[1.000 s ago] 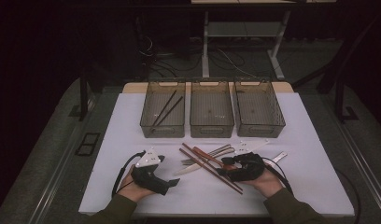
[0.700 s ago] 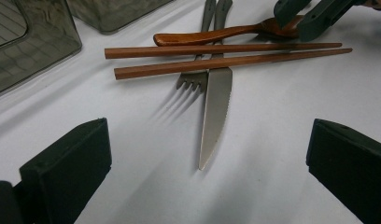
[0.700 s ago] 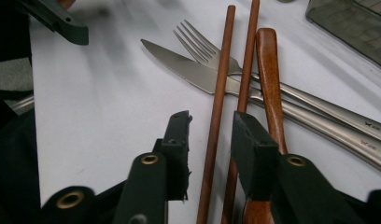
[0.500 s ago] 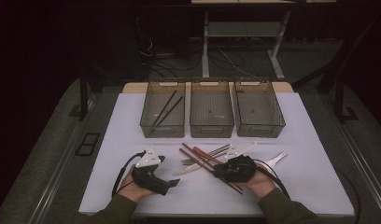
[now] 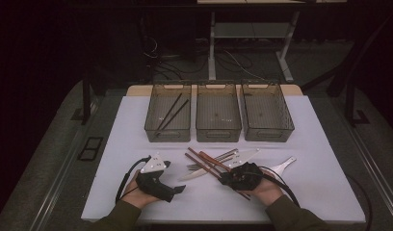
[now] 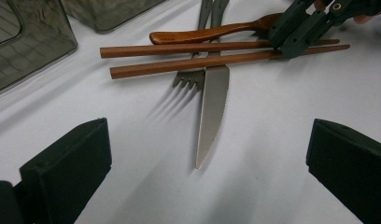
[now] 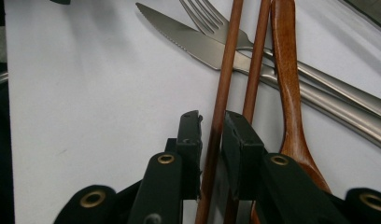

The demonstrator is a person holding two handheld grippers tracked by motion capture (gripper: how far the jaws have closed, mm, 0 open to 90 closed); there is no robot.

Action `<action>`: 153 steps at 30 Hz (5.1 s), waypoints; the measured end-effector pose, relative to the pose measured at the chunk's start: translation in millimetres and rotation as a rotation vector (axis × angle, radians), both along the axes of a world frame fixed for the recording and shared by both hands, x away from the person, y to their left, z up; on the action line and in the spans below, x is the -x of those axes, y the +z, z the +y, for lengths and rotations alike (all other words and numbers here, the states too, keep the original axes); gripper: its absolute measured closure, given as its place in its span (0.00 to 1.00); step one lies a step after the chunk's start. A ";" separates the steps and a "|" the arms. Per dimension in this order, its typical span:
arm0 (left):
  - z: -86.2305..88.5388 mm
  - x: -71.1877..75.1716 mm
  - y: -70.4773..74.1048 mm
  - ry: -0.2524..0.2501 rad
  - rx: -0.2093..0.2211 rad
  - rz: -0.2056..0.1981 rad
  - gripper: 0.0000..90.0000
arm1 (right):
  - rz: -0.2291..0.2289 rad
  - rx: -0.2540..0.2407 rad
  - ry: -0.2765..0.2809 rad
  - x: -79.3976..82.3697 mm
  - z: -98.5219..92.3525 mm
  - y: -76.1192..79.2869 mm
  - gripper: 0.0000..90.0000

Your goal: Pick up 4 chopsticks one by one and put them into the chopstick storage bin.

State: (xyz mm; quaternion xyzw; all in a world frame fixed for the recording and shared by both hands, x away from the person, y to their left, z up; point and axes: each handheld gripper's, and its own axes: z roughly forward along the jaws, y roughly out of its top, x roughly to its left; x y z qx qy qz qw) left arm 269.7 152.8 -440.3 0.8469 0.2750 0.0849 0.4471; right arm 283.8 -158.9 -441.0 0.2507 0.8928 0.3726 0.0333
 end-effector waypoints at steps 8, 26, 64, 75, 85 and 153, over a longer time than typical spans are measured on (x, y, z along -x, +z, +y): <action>-0.5 0.2 -0.4 -0.004 -0.002 0.001 0.00 | -0.004 0.022 -0.001 0.3 2.0 -3.8 0.87; -1.0 0.4 -0.7 -0.011 -0.007 0.002 0.00 | -0.031 0.038 -0.043 5.3 4.9 -6.1 0.93; -1.0 0.7 -0.9 -0.018 -0.005 0.004 0.00 | -0.055 -0.067 -0.037 5.5 -13.1 18.0 0.94; -0.6 0.9 -0.7 -0.019 -0.001 0.003 0.00 | -0.055 -0.102 -0.050 2.7 -23.4 24.0 0.94; -0.6 0.8 -0.9 -0.020 0.001 0.004 0.00 | -0.061 -0.140 -0.082 -4.2 -38.3 32.4 0.94; 0.8 -0.3 -1.1 -0.020 0.006 0.004 0.00 | -0.142 -0.160 -0.167 -107.5 20.6 93.6 0.94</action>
